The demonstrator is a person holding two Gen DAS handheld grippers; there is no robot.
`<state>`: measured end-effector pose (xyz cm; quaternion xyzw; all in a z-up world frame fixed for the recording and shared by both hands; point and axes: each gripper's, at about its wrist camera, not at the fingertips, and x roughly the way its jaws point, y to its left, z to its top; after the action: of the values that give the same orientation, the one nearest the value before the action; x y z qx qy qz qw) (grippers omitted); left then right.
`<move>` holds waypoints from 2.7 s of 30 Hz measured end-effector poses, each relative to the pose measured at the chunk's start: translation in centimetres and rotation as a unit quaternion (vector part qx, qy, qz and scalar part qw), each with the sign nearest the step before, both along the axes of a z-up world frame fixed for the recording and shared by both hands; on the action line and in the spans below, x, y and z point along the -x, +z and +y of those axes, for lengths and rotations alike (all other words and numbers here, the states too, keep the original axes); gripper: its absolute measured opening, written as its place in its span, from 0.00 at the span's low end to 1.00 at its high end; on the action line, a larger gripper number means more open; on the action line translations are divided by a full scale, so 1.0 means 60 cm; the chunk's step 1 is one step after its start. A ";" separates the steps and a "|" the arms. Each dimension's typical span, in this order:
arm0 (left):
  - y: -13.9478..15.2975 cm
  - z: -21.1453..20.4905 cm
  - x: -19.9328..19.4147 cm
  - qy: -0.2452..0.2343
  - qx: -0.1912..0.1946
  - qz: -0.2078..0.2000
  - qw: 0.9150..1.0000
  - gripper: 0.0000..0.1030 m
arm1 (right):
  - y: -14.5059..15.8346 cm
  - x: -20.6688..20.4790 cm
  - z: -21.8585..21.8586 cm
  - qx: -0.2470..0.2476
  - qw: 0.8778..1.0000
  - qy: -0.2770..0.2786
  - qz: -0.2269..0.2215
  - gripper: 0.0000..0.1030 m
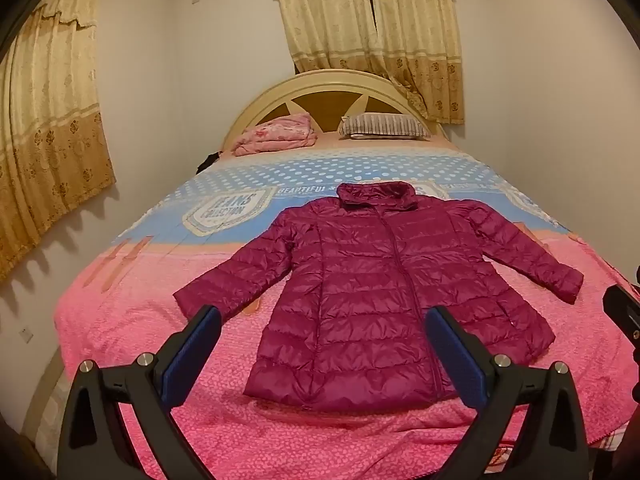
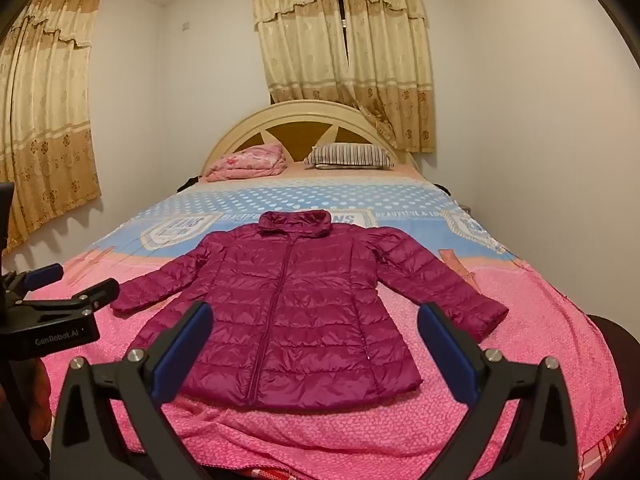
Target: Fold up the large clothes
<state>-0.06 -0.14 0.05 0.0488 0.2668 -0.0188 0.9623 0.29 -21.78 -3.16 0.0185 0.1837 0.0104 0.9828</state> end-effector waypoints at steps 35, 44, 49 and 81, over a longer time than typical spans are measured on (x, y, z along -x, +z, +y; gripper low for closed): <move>-0.001 0.014 -0.015 0.018 0.011 -0.008 1.000 0.99 | -0.021 -0.007 -0.003 -0.008 1.000 0.003 0.011 1.00; -0.002 0.019 -0.013 0.021 0.013 -0.007 1.000 0.99 | -0.026 -0.009 -0.002 -0.007 1.000 0.005 0.015 1.00; -0.002 0.018 -0.014 0.021 0.013 -0.008 1.000 0.99 | -0.026 -0.011 0.001 -0.006 1.000 0.006 0.017 1.00; -0.001 0.030 -0.023 0.026 0.015 -0.007 1.000 0.99 | -0.029 -0.012 0.009 -0.007 1.000 0.008 0.023 1.00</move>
<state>1.34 1.68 -0.03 0.0278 0.2610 0.0024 0.9649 1.01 -21.24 -4.88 0.0242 0.2060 0.0193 0.9781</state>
